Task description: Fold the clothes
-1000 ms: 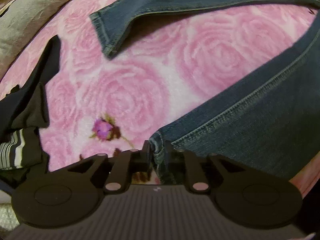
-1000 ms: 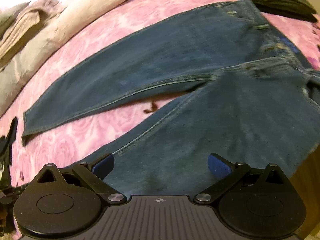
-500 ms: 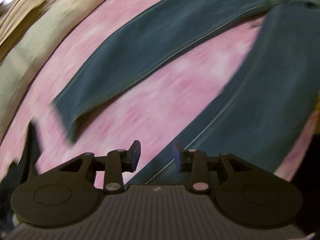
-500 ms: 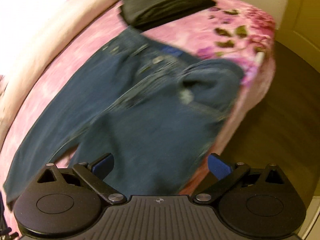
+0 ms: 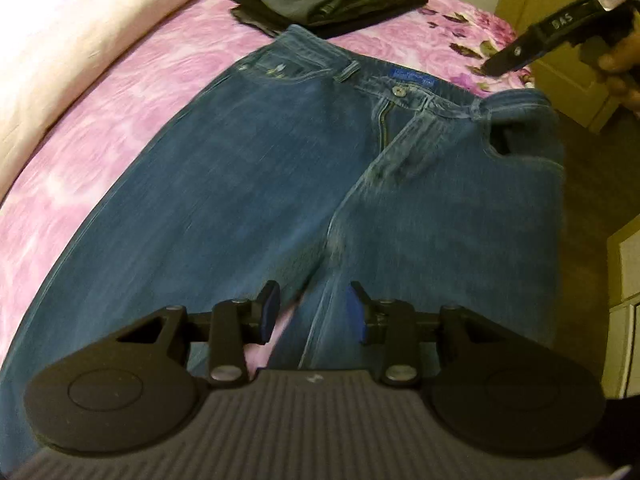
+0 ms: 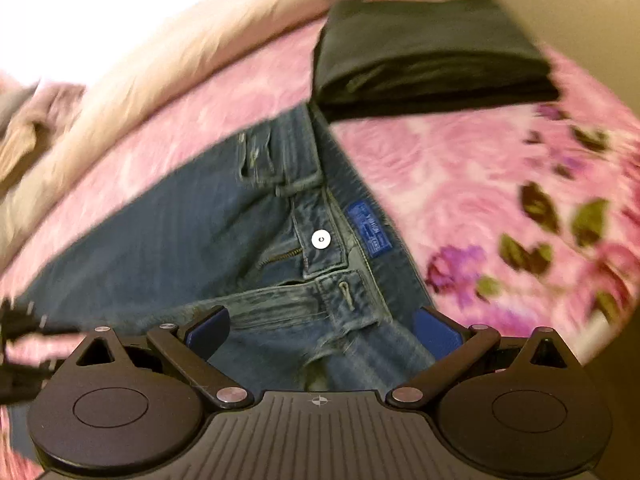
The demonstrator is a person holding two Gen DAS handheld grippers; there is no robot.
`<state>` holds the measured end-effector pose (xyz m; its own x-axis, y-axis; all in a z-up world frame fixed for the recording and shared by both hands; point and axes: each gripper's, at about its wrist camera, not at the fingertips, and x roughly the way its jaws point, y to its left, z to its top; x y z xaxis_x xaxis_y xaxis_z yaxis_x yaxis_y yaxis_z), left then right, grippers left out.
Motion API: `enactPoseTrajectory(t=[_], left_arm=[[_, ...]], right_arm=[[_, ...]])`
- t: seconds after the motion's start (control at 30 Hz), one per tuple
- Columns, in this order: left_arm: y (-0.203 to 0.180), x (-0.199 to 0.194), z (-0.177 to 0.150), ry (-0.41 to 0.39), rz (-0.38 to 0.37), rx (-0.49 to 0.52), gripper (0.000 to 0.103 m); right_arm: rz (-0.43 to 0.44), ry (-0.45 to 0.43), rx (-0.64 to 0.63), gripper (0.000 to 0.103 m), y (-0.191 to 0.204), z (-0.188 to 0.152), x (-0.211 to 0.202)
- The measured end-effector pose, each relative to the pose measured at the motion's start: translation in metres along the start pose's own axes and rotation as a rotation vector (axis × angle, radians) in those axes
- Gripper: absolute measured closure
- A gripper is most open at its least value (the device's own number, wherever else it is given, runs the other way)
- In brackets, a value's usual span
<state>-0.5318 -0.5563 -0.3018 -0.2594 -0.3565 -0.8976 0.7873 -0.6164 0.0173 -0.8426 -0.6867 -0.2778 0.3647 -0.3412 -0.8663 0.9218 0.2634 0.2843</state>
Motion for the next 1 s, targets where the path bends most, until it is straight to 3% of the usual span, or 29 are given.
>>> enactPoseTrajectory(t=[0.03, 0.07, 0.13, 0.2, 0.33, 0.37, 0.47, 0.63, 0.73, 0.87, 1.0], left_arm=[[-0.002, 0.013, 0.007, 0.020, 0.003, 0.012, 0.071], [-0.005, 0.027, 0.011, 0.057, 0.010, 0.032, 0.071], [-0.007, 0.050, 0.008, 0.138, 0.024, 0.079, 0.071], [-0.010, 0.066, 0.002, 0.203, 0.039, 0.126, 0.070], [-0.009, 0.057, 0.004, 0.203, 0.045, 0.099, 0.072], [-0.008, 0.051, 0.005, 0.186, 0.046, 0.085, 0.073], [-0.008, 0.035, 0.010, 0.139, 0.042, 0.069, 0.073], [-0.004, 0.012, 0.019, 0.041, 0.028, 0.057, 0.073], [-0.003, 0.017, 0.029, 0.021, 0.027, 0.043, 0.072], [-0.001, 0.049, 0.030, 0.075, 0.027, 0.033, 0.067], [-0.002, 0.063, 0.025, 0.101, 0.029, 0.038, 0.063]], right_arm=[[0.021, 0.033, -0.022, 0.003, -0.006, 0.005, 0.011], [0.043, 0.066, -0.044, 0.019, -0.012, 0.010, 0.023], [0.083, 0.126, -0.063, 0.033, -0.024, 0.016, 0.043], [0.114, 0.176, -0.072, 0.033, -0.033, 0.019, 0.059], [0.179, 0.247, -0.087, 0.033, -0.041, 0.017, 0.077], [0.180, 0.263, -0.081, 0.053, -0.042, 0.016, 0.080], [0.171, 0.241, -0.060, 0.075, -0.044, 0.015, 0.069], [0.203, 0.058, -0.109, 0.079, -0.029, 0.026, 0.014], [0.195, -0.007, -0.164, 0.079, -0.015, 0.035, 0.012], [0.135, 0.042, -0.137, 0.078, -0.023, 0.039, 0.056], [0.137, 0.078, -0.045, 0.078, -0.043, 0.032, 0.073]])
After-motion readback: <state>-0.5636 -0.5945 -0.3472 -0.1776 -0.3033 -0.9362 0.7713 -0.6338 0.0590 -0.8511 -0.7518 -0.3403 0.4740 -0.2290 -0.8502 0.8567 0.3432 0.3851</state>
